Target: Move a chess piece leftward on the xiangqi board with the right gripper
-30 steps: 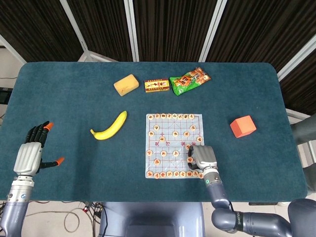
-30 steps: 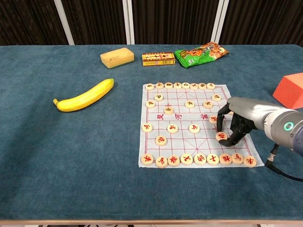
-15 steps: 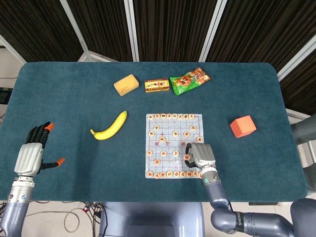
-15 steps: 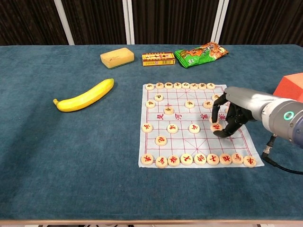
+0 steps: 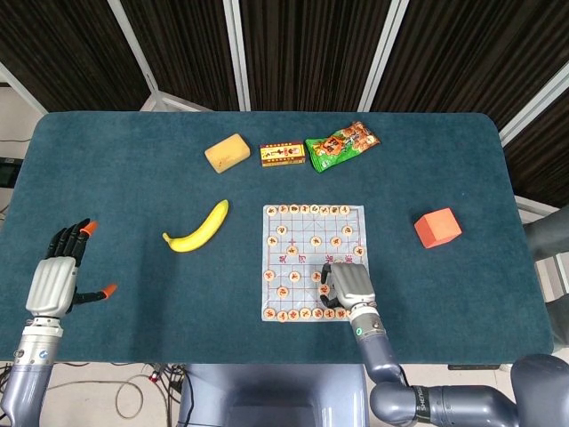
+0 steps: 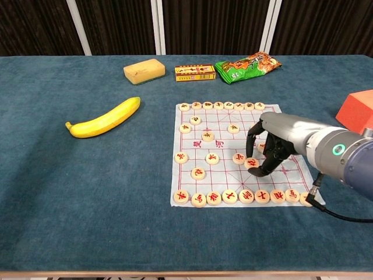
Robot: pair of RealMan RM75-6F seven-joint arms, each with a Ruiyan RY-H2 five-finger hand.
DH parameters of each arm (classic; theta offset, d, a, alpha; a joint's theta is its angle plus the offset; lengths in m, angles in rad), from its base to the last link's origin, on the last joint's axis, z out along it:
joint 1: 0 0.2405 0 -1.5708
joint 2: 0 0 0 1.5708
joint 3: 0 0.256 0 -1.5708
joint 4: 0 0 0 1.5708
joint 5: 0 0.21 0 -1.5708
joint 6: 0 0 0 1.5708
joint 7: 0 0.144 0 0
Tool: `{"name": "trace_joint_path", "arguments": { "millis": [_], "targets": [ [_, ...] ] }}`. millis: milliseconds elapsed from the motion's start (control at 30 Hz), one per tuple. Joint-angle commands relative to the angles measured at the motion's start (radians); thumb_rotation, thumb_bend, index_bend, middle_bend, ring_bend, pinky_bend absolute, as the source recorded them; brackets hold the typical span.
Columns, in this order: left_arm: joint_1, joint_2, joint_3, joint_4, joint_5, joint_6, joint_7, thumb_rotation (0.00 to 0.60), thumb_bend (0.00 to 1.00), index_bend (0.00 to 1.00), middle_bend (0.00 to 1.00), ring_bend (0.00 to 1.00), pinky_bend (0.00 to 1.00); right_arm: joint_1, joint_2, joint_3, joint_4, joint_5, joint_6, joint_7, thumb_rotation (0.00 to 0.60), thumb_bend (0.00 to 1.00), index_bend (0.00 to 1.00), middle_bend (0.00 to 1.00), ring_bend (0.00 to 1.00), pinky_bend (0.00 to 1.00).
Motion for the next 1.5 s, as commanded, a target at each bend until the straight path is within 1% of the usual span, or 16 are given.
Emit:
{"name": "trace_joint_path", "arguments": {
  "millis": [33,333,600,1500],
  "targets": [
    [-0.001,0.0,-0.001,0.0,-0.001,-0.001,-0.003,0.6,0.0,0.0,0.0,0.0,0.0,0.005,-0.016,-0.001,0.014,0.002,0.0,-0.002,0.6,0.4,0.57,1.0,1.0,1.0],
    [-0.003,0.002,-0.004,-0.001,-0.009,-0.011,-0.017,0.6,0.0,0.0,0.0,0.0,0.0,0.014,-0.061,-0.004,0.066,0.0,-0.009,-0.004,0.6,0.4,0.57,1.0,1.0,1.0],
    [-0.004,0.004,-0.005,-0.003,-0.015,-0.016,-0.026,0.6,0.0,0.0,0.0,0.0,0.0,0.017,-0.081,-0.003,0.096,-0.004,-0.013,-0.006,0.6,0.4,0.57,1.0,1.0,1.0],
    [-0.004,0.008,-0.008,-0.015,-0.03,-0.023,-0.032,0.6,0.0,0.0,0.0,0.0,0.0,0.016,-0.107,0.01,0.135,-0.026,-0.009,-0.01,0.6,0.4,0.57,1.0,1.0,1.0]
  ]
}}
